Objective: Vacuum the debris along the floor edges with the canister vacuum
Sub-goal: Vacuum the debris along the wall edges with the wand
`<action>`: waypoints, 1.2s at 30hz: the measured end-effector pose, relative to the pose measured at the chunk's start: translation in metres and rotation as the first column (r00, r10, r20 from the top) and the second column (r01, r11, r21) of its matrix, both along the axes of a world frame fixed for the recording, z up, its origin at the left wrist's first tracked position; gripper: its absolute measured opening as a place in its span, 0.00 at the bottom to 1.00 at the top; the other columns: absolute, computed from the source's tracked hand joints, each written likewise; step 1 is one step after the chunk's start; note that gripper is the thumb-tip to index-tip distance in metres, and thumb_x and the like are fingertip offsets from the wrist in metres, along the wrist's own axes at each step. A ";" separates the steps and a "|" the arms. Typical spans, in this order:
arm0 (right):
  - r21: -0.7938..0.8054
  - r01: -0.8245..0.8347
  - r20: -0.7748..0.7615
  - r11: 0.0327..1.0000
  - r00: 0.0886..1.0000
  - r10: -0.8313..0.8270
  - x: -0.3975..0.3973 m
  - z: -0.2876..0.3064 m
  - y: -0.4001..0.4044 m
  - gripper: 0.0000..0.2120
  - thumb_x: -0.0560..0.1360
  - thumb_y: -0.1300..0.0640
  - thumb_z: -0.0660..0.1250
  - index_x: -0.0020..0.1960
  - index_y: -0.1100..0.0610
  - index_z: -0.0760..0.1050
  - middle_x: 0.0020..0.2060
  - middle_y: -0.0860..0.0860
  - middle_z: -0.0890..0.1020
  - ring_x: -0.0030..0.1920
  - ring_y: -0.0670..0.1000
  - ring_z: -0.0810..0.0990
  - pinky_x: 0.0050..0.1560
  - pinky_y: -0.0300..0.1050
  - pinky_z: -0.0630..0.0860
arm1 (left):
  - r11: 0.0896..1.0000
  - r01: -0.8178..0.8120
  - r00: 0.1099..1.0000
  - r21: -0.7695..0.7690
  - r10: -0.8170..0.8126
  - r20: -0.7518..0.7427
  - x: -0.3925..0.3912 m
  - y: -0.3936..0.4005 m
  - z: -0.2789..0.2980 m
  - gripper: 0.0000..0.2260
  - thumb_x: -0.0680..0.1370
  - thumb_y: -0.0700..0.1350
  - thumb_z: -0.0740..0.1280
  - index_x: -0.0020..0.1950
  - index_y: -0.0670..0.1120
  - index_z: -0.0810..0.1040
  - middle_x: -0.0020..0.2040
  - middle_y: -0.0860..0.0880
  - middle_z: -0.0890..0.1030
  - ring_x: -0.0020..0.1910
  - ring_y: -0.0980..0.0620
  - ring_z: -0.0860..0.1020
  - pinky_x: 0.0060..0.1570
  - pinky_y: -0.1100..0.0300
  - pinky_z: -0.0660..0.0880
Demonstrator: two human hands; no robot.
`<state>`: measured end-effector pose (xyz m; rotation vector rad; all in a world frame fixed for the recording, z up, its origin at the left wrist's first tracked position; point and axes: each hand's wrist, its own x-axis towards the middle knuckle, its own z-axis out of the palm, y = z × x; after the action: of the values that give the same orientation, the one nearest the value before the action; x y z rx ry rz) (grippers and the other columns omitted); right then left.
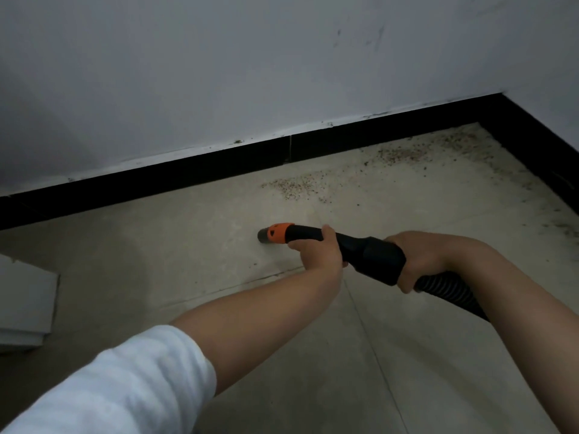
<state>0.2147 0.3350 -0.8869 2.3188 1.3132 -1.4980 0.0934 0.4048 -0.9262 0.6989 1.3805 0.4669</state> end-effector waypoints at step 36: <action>-0.037 0.051 0.019 0.998 0.999 -0.050 0.003 0.021 -0.008 0.17 0.64 0.66 0.73 0.51 0.59 0.73 0.39 0.54 0.79 0.33 0.52 0.79 0.38 0.46 0.78 | 0.998 0.036 0.997 0.058 -0.032 -0.074 0.022 -0.013 -0.011 0.30 0.82 0.52 0.54 0.77 0.43 0.41 0.72 0.41 0.65 0.67 0.41 0.69 0.67 0.50 0.66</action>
<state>0.2178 0.3267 -0.8661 2.3534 1.2203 -1.4987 0.1157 0.3919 -0.9367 0.7932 1.4260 0.4604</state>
